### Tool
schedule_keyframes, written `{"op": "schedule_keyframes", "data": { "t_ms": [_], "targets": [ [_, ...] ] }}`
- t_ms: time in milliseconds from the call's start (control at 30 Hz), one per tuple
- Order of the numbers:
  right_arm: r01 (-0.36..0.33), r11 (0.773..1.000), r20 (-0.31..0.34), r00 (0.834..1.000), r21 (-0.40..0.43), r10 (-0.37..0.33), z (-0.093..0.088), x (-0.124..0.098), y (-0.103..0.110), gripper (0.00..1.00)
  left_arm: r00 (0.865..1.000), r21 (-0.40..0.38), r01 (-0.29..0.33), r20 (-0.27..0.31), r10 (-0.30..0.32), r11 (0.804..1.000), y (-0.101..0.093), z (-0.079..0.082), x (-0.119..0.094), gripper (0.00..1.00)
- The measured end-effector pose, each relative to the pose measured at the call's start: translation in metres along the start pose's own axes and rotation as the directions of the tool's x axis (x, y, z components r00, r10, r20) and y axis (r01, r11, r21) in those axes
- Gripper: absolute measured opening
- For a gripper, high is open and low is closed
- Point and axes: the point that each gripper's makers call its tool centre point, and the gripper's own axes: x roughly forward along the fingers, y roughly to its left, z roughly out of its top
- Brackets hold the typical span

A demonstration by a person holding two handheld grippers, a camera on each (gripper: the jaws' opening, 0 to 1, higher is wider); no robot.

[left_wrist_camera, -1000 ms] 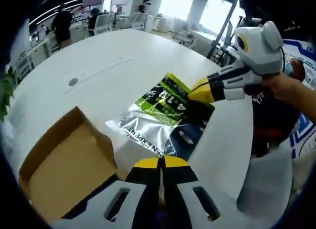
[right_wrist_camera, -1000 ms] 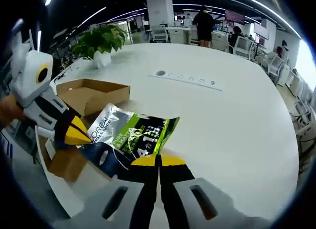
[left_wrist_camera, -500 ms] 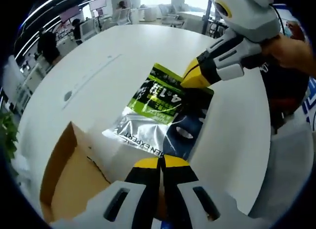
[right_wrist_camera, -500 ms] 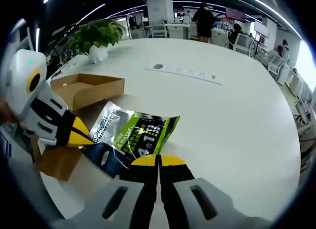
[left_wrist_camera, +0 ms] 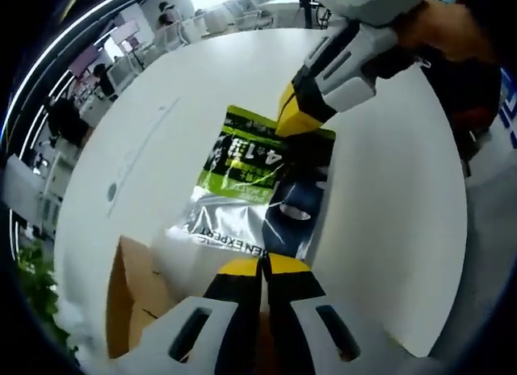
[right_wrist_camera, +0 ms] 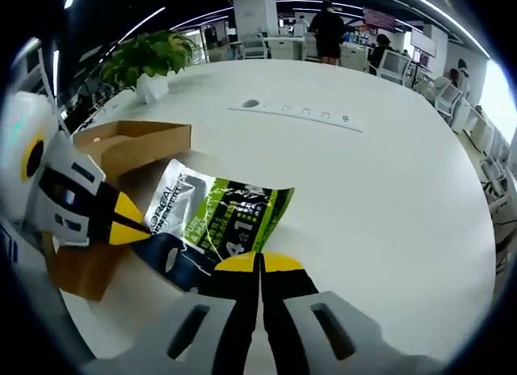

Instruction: Operate the shoe box by opening the lid, removing the specified soft item, and placing it in the target area until the item is outside and the box remains undamaged.

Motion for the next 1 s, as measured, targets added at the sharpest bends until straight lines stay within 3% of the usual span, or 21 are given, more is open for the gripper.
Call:
{"op": "schedule_keyframes", "data": {
  "t_ms": [467,1000],
  "targets": [
    [-0.009,1.000,-0.007,1.000,0.024,0.009,-0.007,0.008,-0.003,0.00,0.999,0.079,-0.007,-0.041,0.010,0.997,-0.002,-0.006,0.016,0.00],
    [-0.006,0.999,-0.032,0.999,0.050,0.007,-0.019,0.015,-0.010,0.00,0.999,0.089,-0.011,-0.038,0.015,0.996,0.000,-0.006,0.023,0.00]
  ]
}}
